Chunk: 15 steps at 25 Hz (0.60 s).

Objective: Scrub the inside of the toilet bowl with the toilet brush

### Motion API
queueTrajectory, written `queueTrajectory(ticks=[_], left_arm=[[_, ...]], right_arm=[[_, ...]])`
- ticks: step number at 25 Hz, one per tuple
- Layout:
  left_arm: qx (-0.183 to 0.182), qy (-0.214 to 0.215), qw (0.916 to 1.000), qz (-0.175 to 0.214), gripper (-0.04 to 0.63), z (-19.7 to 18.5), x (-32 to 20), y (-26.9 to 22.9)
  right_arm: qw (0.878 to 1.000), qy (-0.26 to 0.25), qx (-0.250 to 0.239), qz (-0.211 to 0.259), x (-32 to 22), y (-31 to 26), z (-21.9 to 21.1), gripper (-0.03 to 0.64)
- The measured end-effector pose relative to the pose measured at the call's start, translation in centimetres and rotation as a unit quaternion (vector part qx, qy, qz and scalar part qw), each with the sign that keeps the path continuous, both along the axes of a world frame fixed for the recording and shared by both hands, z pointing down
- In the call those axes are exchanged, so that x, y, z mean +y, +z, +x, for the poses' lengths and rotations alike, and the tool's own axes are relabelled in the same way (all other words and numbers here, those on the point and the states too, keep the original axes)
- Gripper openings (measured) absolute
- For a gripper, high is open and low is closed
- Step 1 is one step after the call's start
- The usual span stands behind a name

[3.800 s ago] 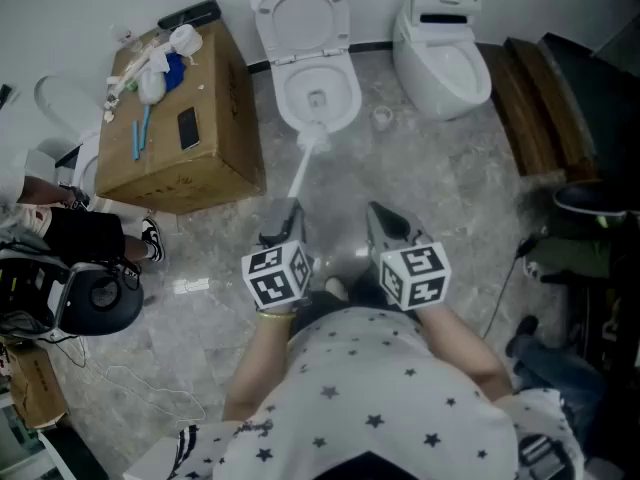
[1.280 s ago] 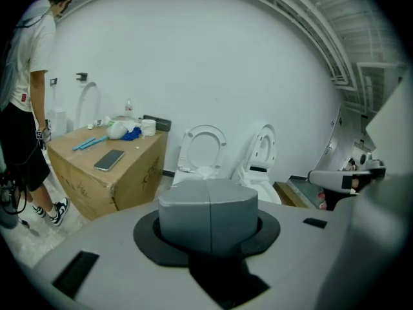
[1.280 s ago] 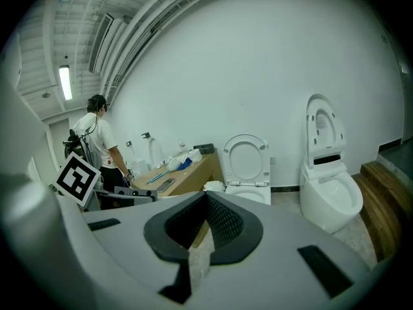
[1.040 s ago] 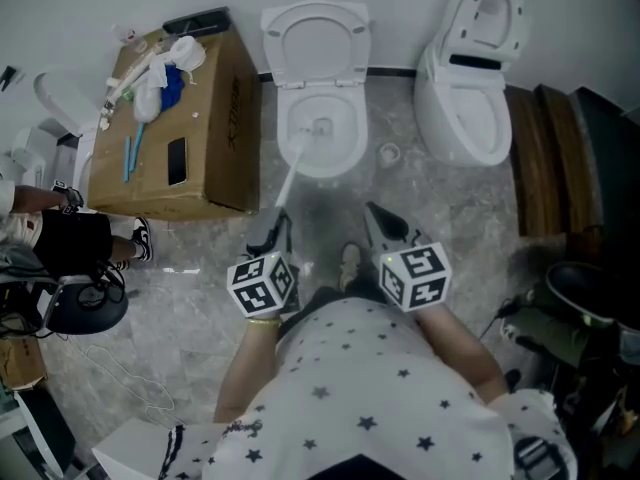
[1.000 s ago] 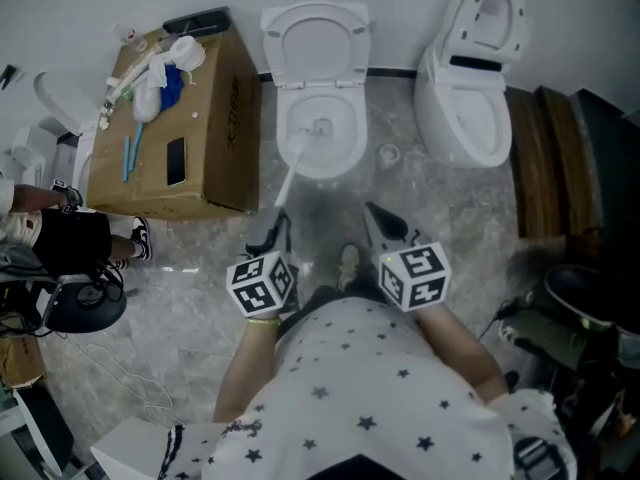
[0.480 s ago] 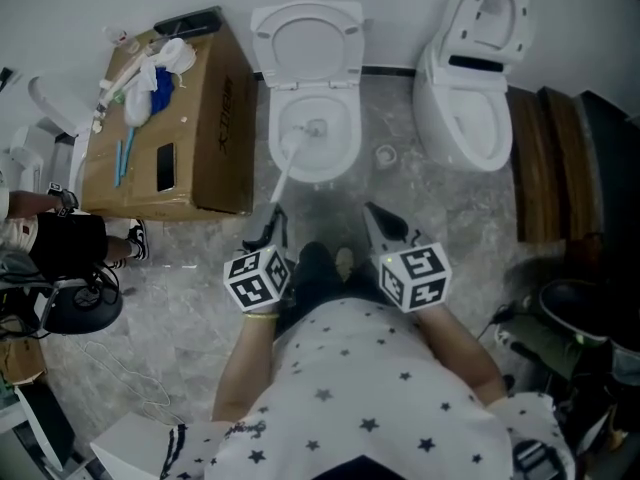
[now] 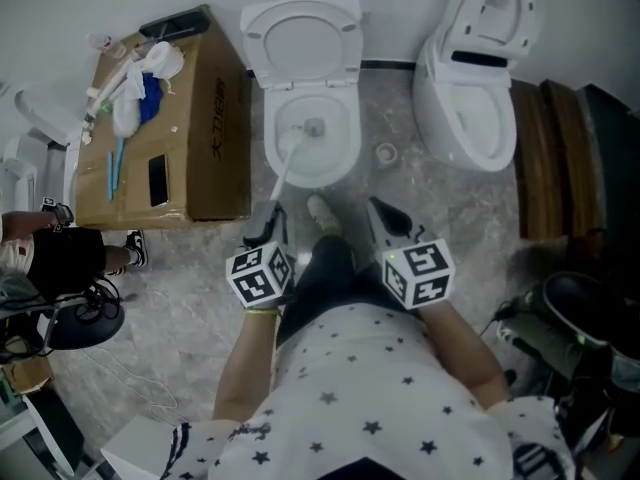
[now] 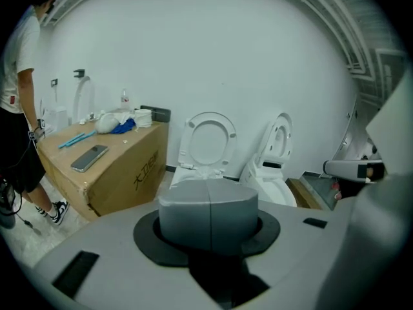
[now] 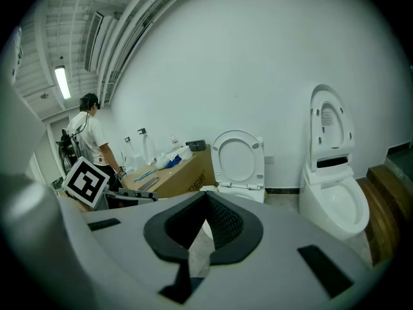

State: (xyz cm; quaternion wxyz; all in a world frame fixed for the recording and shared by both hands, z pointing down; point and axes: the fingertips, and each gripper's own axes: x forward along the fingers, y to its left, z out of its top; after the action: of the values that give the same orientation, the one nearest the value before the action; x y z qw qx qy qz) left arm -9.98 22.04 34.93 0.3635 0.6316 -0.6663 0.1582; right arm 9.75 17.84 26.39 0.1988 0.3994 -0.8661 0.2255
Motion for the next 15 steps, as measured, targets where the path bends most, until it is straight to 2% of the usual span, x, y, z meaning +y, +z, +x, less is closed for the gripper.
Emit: queueTrajectory(ticks=[15], left_arm=[[0.005, 0.029, 0.9983, -0.05, 0.147, -0.3, -7.7, 5.2]], right_arm=[[0.999, -0.007, 0.016, -0.039, -7.9, 3.8, -2.5, 0.006]])
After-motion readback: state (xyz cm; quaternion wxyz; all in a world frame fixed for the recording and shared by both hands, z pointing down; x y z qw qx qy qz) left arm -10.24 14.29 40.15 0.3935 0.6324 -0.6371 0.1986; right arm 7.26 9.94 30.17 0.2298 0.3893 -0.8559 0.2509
